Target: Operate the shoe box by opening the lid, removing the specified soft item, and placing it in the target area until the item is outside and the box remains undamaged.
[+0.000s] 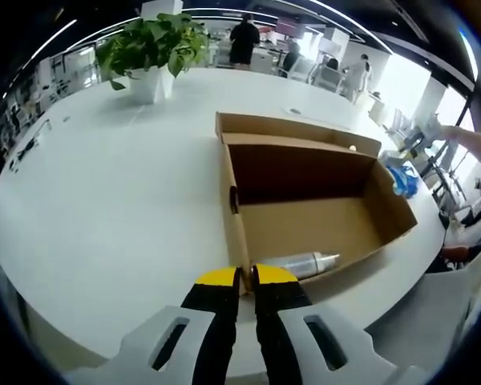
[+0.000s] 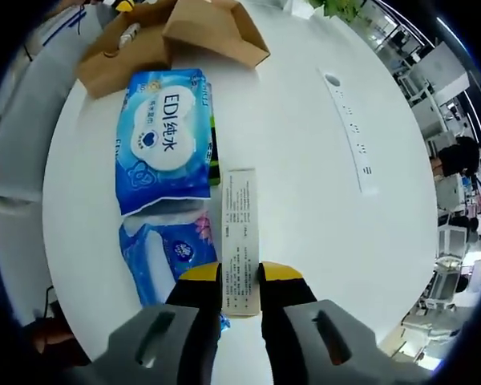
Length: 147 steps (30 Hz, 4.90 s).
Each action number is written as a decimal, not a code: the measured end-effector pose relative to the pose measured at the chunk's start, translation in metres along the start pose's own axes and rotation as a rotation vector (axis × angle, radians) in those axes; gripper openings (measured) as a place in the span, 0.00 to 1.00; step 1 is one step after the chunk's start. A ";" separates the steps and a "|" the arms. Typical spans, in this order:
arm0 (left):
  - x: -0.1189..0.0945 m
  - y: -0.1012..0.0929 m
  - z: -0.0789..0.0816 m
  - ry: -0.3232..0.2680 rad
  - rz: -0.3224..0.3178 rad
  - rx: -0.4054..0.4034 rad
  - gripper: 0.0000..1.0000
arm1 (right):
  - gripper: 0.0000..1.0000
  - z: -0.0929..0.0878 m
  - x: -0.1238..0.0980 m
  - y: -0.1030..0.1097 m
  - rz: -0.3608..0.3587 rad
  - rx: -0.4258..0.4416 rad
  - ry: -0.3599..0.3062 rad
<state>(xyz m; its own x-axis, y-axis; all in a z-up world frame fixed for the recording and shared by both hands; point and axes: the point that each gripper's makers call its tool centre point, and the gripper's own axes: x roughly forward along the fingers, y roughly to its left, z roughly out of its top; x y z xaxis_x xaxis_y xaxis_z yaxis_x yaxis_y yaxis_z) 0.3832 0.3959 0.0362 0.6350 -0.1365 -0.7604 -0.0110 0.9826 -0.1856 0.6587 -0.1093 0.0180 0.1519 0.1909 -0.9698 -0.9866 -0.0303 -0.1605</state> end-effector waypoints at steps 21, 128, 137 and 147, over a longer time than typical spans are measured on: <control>0.001 -0.001 -0.001 0.007 0.001 0.009 0.04 | 0.15 -0.023 0.008 -0.003 -0.001 -0.100 0.080; 0.046 -0.085 0.013 0.511 -0.553 1.074 0.55 | 0.89 0.089 -0.142 0.205 -0.363 0.749 -0.602; 0.064 -0.083 0.004 0.576 -0.562 1.151 0.57 | 0.88 0.087 -0.140 0.211 -0.370 0.791 -0.610; 0.068 -0.083 -0.009 0.627 -0.626 1.205 0.57 | 0.88 0.076 -0.141 0.208 -0.389 0.837 -0.606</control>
<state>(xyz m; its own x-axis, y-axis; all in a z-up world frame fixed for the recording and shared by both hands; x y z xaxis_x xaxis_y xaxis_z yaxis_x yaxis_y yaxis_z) 0.4208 0.3041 -0.0056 -0.1340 -0.2877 -0.9483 0.9559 0.2149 -0.2003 0.4277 -0.0682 0.1353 0.6320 0.4995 -0.5925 -0.6414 0.7662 -0.0382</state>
